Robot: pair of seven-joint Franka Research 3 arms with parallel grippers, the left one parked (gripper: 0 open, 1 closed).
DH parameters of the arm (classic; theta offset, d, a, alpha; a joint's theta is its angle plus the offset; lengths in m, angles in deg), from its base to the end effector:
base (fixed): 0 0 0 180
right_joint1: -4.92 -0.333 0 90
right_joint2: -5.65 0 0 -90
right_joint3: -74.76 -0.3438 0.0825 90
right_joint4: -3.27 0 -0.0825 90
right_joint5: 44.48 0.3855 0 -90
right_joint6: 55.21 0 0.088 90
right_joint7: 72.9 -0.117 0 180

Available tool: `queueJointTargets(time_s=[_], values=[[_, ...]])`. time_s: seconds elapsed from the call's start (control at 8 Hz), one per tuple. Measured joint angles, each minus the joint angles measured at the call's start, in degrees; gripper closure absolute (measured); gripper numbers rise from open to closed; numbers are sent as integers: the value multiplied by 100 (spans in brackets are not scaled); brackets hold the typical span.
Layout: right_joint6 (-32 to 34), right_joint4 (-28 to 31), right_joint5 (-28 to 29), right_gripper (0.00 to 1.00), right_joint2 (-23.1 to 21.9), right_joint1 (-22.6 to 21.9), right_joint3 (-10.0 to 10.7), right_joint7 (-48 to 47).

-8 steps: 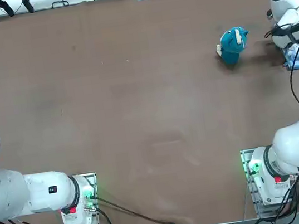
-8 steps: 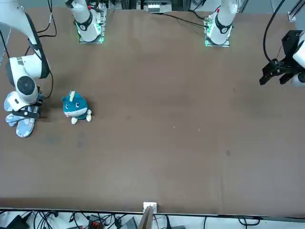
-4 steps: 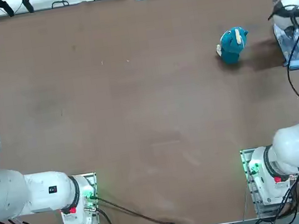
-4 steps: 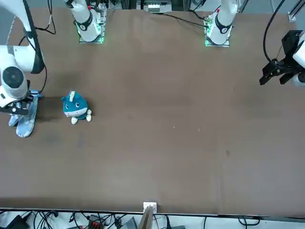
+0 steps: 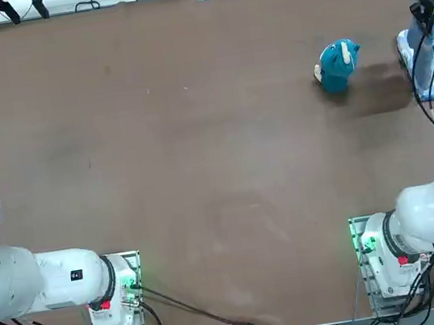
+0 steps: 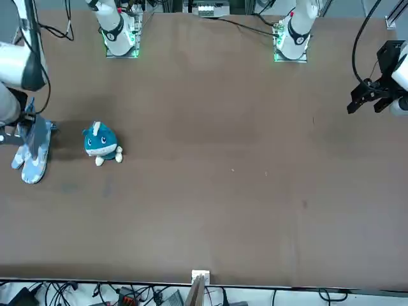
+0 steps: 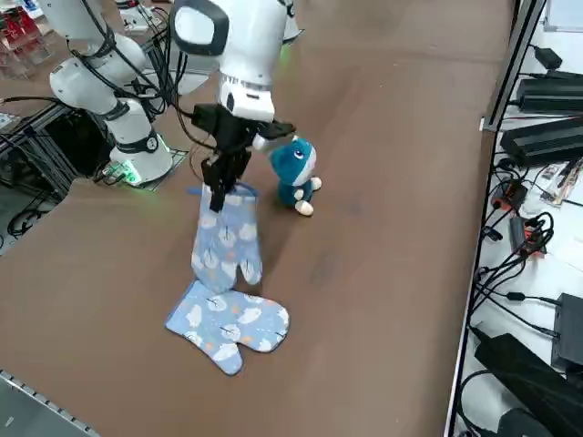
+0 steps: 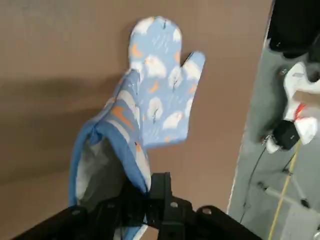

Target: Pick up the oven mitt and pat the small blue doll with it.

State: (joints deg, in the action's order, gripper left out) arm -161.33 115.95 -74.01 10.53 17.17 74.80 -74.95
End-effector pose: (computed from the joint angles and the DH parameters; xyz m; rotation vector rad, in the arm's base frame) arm 0.5377 -0.1615 0.4413 2.6631 -0.0717 -0.3227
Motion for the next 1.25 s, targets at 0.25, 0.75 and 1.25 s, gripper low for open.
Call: queueJointTargets(time_s=[0.25,0.75,1.25], values=[[908,-241,667,96,-270,-175,-7,14],[1006,-535,2233,96,-310,-213,-10,-720],[782,-1486,2830,96,471,-577,-22,-1519]])
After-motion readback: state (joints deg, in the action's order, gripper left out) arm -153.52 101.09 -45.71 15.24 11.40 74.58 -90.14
